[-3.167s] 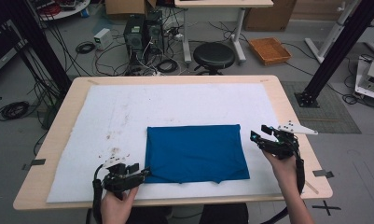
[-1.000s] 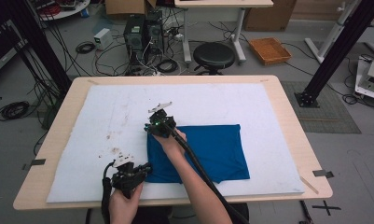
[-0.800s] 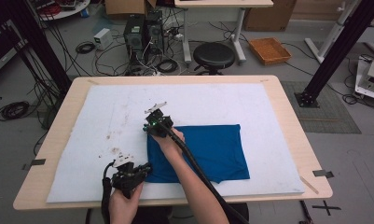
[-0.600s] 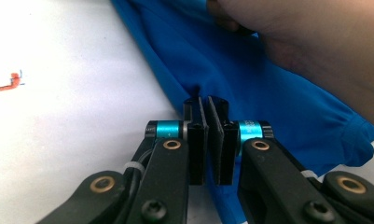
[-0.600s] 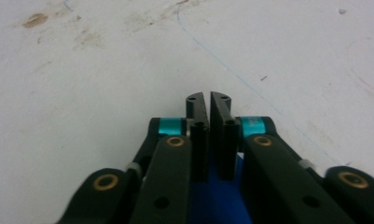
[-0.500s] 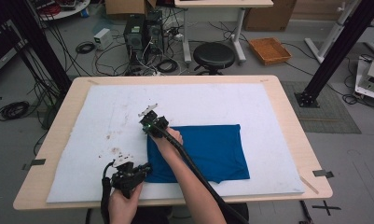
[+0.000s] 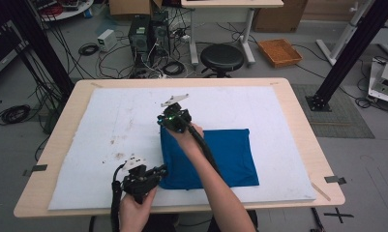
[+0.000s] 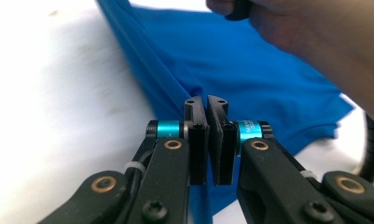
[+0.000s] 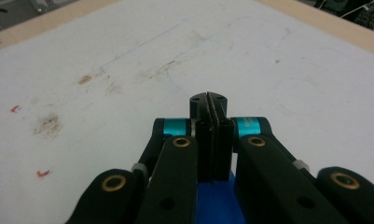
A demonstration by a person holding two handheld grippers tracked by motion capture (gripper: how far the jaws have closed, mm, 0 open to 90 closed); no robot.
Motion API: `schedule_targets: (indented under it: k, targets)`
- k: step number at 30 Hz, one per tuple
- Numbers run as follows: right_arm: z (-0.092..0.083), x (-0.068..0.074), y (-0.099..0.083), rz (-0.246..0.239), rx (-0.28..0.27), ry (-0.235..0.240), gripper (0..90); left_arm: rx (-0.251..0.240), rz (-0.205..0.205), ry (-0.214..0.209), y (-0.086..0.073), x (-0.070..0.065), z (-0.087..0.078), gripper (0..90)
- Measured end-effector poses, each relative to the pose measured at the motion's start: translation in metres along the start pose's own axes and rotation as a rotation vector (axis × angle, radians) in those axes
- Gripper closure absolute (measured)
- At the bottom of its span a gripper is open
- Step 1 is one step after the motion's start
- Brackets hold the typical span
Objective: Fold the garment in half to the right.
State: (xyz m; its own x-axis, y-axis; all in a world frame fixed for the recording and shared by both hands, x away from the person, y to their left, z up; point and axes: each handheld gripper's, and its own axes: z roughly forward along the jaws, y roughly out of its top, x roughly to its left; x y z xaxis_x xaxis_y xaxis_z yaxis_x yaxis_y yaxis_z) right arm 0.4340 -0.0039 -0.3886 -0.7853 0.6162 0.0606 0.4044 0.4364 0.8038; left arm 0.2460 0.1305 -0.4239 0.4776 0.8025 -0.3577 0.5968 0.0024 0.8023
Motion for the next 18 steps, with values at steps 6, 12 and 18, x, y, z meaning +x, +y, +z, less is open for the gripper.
schedule_targets:
  k: [6, 12, 18]
  targets:
    - [-0.042, -0.028, -0.005, 0.033, -0.040, 0.020, 90.0, -0.006, 0.028, -0.091, 0.016, -0.035, 0.020, 86.7]
    - [-0.080, -0.061, -0.021, 0.065, -0.058, -0.001, 90.0, 0.011, 0.044, -0.157, 0.025, -0.063, 0.049, 86.7]
    - [-0.109, -0.096, -0.045, 0.109, -0.044, -0.036, 90.0, 0.038, 0.051, -0.207, 0.029, -0.088, 0.084, 86.6]
